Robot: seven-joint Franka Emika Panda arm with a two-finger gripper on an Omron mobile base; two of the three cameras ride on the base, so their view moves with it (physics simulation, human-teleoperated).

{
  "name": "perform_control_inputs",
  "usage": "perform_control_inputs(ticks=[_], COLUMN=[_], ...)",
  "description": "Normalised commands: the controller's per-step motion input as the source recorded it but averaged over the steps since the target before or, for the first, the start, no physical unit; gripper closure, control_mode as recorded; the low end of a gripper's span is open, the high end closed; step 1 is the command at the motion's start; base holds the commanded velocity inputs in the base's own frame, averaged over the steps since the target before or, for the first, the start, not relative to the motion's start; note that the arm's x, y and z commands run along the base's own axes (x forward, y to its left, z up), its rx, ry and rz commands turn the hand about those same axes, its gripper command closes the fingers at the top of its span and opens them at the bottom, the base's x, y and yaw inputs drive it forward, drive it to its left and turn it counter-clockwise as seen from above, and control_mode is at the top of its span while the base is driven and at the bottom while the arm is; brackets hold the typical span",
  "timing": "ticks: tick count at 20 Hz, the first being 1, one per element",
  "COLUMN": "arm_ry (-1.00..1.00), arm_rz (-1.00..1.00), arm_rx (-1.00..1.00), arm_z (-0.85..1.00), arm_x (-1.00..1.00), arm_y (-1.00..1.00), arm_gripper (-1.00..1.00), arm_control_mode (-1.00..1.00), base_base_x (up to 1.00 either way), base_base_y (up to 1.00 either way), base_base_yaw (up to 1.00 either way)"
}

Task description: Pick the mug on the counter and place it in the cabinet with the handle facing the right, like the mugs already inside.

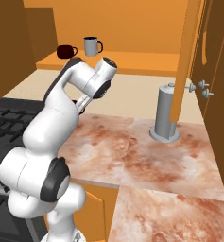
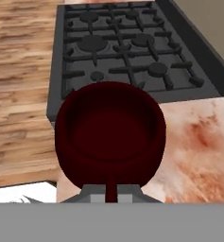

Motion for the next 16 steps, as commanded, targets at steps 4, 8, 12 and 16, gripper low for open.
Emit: perform_control_inputs(ticks=[4,8,12,16], arm_ry=[-0.05,-0.08,-0.03,0.05], arm_rz=[0.09,-0.02,-0.02,0.03], arm_rx=[0.00,0.13,0.12,0.01], arm_z=[0.41,0.16,0.36,0.49], arm_x=[-0.17,-0.03,0.03,0.07], arm_y=[0.01,0.06,0.19,0.06], arm_gripper=[1.00,1.00,1.00,1.00], arm_control_mode=[-1.00,-1.00,-1.00,-1.00], base_base_x=[0.00,0.00,0.00,0.00], base_base_y=[0.00,0.00,0.00,0.00], base_base_yaw=[0.00,0.00,0.00,0.00])
